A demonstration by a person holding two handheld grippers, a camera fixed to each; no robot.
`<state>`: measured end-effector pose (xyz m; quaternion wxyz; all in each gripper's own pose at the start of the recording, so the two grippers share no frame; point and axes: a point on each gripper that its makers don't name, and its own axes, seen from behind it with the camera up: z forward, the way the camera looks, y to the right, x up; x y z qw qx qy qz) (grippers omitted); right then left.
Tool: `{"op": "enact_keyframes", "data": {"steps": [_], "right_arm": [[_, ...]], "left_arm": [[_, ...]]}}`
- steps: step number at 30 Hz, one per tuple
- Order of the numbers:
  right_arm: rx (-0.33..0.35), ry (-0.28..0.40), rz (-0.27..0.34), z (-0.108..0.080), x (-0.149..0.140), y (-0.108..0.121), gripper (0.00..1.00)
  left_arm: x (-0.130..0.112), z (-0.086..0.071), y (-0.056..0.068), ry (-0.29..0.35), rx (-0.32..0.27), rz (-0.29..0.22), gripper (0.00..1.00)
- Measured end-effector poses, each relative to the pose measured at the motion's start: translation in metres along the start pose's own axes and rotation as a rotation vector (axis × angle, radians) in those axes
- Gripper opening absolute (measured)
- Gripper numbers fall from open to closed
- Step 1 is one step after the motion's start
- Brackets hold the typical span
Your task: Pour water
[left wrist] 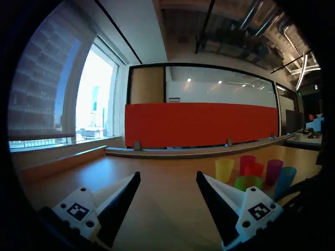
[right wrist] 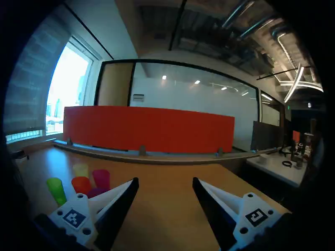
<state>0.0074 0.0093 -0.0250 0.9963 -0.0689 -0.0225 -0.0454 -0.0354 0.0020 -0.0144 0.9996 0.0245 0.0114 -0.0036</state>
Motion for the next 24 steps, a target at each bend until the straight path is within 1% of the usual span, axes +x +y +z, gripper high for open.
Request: {"op": "enact_keyframes", "data": {"steps": [3,12,24], "right_arm": [[0.002,0.001,0.003,-0.0001,-0.0003,-0.0003,0.99],[0.007,0.001,0.002,-0.0012,0.0005,-0.0020,0.99],[0.008,0.011,0.005,-0.0058,0.0061,-0.0004,0.99]], "left_arm": [[-0.0005,0.0006,-0.0014,-0.002,0.001,-0.005,0.99],[-0.0076,0.0036,-0.0027,-0.038,0.002,-0.002,0.99],[-0.0100,0.0033,-0.0012,-0.040,-0.005,-0.002,0.99]]}}
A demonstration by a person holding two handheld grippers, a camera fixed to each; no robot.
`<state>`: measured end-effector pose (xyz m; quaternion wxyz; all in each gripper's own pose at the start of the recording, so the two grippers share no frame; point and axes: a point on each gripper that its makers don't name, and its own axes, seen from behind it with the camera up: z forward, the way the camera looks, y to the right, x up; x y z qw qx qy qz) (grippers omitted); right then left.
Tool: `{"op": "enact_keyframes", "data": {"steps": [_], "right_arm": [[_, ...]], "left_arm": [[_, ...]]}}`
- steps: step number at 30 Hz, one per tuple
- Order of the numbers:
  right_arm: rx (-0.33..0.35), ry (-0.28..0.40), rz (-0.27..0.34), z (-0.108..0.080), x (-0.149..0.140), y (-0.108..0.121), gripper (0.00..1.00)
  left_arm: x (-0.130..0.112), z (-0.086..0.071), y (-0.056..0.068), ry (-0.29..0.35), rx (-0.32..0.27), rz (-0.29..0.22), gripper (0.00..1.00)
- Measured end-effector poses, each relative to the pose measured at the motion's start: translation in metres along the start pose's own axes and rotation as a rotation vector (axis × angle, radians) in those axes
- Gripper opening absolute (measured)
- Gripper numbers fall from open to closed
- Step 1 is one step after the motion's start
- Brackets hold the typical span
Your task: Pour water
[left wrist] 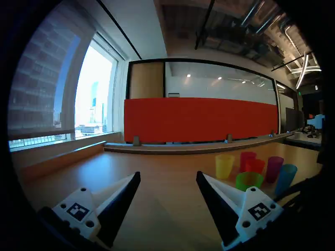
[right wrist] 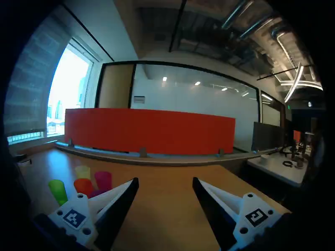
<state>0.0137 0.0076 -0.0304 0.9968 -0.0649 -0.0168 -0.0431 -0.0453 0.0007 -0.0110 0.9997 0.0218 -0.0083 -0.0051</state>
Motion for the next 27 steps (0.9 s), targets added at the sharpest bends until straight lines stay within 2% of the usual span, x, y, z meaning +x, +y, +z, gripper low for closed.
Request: {"op": "enact_keyframes", "data": {"steps": [18,27], "right_arm": [[0.025,0.053,-0.051,-0.010,-0.001,-0.002,0.99],[0.054,0.086,-0.059,-0.004,-0.011,-0.012,1.00]], "left_arm": [[0.001,0.000,0.000,-0.002,0.001,0.002,0.99],[0.001,-0.001,-0.001,-0.002,0.001,0.002,0.99]]}}
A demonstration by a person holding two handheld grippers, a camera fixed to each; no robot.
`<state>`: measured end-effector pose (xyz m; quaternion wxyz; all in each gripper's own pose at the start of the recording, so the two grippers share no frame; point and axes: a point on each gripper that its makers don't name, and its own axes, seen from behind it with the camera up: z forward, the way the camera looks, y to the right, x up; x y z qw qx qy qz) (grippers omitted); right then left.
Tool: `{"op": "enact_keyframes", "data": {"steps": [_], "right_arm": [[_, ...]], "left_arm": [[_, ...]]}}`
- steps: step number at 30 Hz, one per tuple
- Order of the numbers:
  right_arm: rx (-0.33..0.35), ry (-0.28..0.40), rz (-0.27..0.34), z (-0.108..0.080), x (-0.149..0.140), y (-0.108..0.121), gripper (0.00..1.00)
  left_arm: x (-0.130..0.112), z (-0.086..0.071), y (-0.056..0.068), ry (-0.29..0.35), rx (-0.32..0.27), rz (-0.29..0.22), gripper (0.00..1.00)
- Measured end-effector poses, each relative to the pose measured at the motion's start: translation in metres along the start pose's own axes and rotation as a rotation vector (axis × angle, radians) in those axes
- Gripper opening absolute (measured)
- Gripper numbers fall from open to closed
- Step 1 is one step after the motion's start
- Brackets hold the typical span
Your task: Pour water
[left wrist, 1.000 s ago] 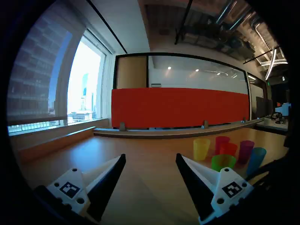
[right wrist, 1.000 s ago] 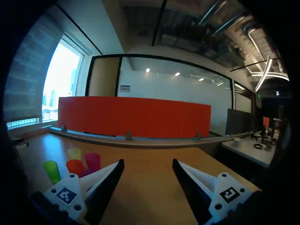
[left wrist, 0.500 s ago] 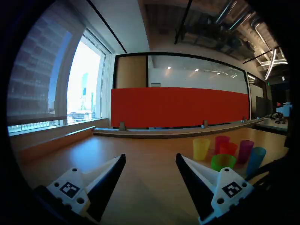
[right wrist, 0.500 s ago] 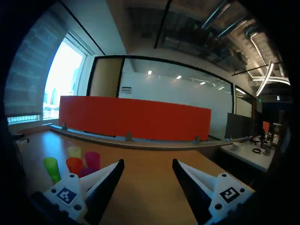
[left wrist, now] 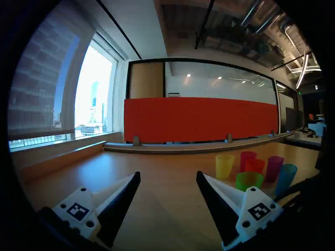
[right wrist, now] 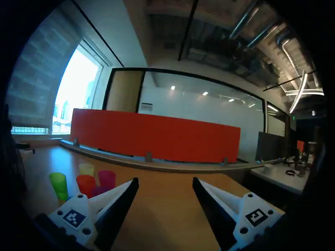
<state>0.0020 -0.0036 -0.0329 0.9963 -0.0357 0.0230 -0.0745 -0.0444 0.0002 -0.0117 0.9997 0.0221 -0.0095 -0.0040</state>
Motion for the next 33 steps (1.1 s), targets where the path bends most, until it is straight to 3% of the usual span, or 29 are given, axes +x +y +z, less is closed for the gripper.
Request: {"op": "enact_keyframes", "data": {"steps": [6,15,33], "right_arm": [[0.003,0.018,0.000,0.005,-0.011,-0.006,1.00],[0.023,0.021,0.085,0.013,-0.026,-0.010,1.00],[0.011,0.003,0.110,0.020,-0.050,-0.002,1.00]], "left_arm": [[0.000,0.000,0.000,0.000,0.000,-0.001,0.99],[-0.001,0.000,0.000,0.000,0.000,-0.001,0.99],[0.000,0.000,0.001,0.000,0.000,-0.001,0.99]]}}
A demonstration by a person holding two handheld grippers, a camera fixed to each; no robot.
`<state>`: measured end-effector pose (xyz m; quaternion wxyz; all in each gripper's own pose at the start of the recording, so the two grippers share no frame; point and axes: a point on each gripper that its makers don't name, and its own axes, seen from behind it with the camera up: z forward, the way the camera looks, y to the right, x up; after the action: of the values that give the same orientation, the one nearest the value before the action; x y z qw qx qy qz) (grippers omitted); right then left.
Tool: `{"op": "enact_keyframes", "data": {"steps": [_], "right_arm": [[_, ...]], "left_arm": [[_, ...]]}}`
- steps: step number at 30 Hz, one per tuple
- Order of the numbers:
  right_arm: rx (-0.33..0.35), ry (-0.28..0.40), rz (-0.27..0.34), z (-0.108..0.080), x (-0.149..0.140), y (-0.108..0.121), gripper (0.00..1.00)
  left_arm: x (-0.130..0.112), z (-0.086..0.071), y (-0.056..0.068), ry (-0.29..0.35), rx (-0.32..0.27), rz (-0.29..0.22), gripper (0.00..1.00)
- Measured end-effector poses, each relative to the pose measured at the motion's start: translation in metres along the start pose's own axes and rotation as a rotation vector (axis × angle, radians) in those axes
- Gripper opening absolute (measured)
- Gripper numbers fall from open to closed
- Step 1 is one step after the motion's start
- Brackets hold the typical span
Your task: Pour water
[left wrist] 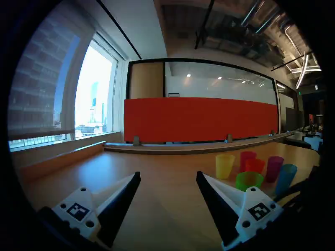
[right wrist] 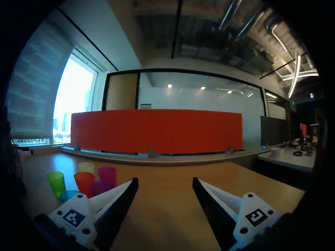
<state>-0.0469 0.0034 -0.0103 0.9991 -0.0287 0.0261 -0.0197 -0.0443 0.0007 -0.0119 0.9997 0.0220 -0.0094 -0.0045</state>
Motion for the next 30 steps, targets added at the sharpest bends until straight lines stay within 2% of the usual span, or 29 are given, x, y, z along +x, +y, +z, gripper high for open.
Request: {"op": "enact_keyframes", "data": {"steps": [6,18,30], "right_arm": [[-0.003,0.001,-0.009,0.003,-0.003,0.000,1.00],[-0.007,-0.037,0.013,0.006,-0.015,0.006,1.00],[-0.009,-0.037,0.014,0.006,-0.015,0.006,1.00]], "left_arm": [[0.000,0.000,0.000,0.000,0.000,0.000,0.99],[0.000,0.000,0.000,0.000,0.000,0.000,0.99],[0.000,0.001,0.000,0.000,0.000,0.000,0.99]]}}
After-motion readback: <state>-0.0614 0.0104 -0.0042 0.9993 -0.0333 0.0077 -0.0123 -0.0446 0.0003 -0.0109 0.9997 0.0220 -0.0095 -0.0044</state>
